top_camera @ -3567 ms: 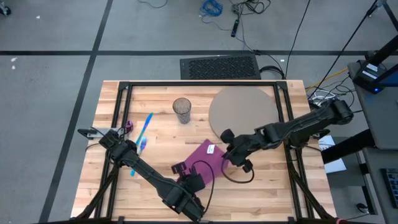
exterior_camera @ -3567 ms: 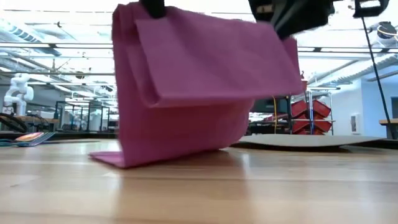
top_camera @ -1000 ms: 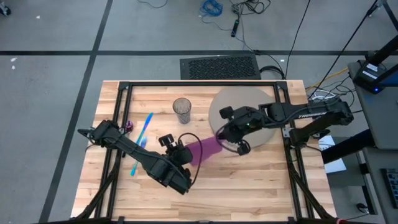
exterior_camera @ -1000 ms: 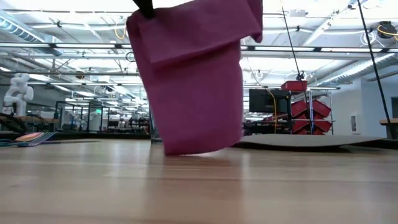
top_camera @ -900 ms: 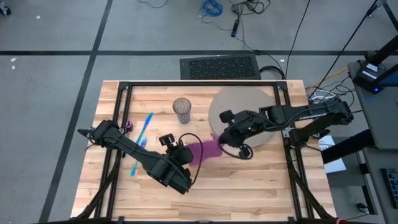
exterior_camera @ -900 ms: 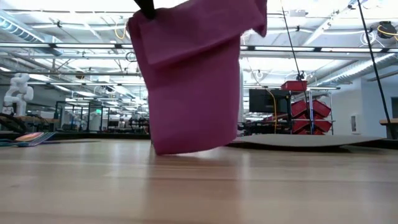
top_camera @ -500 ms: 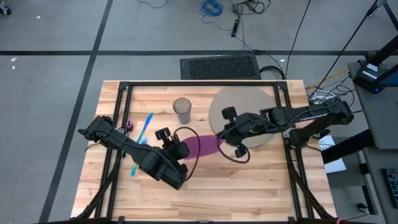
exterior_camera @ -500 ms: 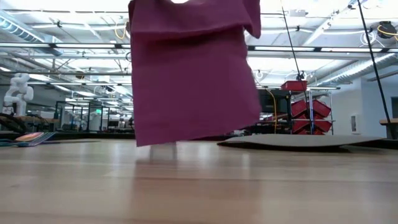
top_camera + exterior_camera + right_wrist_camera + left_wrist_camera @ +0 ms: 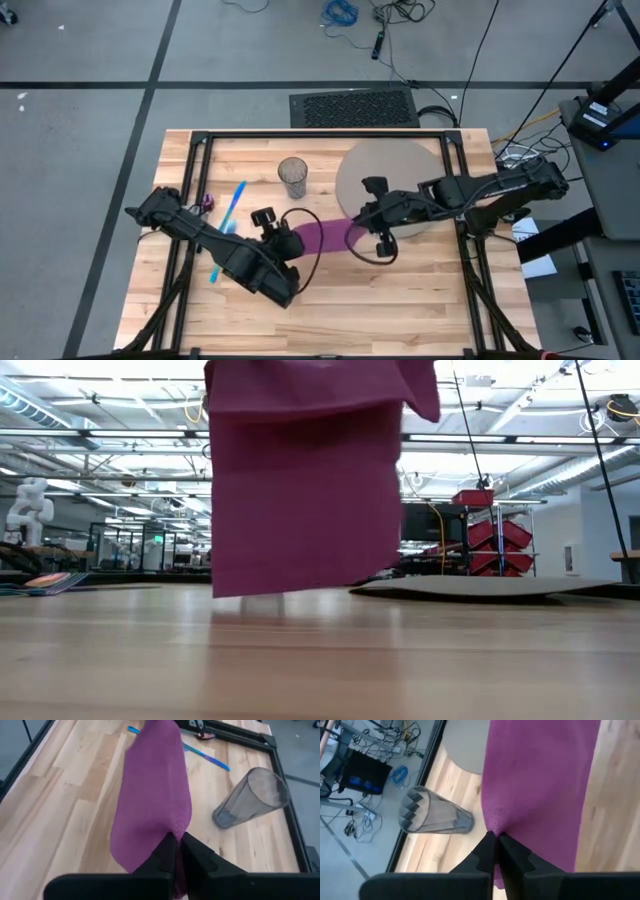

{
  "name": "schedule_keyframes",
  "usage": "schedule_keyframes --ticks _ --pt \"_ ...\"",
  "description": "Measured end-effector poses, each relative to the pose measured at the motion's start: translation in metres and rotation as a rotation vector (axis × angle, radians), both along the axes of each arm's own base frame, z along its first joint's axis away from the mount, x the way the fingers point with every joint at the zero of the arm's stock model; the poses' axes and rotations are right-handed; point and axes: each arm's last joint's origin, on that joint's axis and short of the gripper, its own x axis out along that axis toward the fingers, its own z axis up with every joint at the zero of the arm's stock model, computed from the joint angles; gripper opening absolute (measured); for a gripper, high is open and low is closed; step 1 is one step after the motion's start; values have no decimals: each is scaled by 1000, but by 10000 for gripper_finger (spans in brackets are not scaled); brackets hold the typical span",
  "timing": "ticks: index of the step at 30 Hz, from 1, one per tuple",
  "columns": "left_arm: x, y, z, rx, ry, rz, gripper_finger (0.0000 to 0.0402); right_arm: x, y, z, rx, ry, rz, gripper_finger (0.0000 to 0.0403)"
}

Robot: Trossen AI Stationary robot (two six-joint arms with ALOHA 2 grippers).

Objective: Set table place
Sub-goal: Fold the pink table napkin

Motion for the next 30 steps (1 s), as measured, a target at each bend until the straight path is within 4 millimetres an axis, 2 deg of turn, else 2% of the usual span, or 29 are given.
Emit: schedule_keyframes --ticks 12,23,26,30 --pt "-12 -23 0 -42 7 -70 0 -6 22 0 129 -5 -59 0" --pt "-21 -38 5 -118 0 -100 0 -13 56 -3 249 1 -43 0" --pt "-17 -32 7 -120 1 -82 0 -11 49 -6 260 31 -69 0" --pt "4 -4 -8 -144 104 -2 0 0 19 -18 246 131 -169 0"
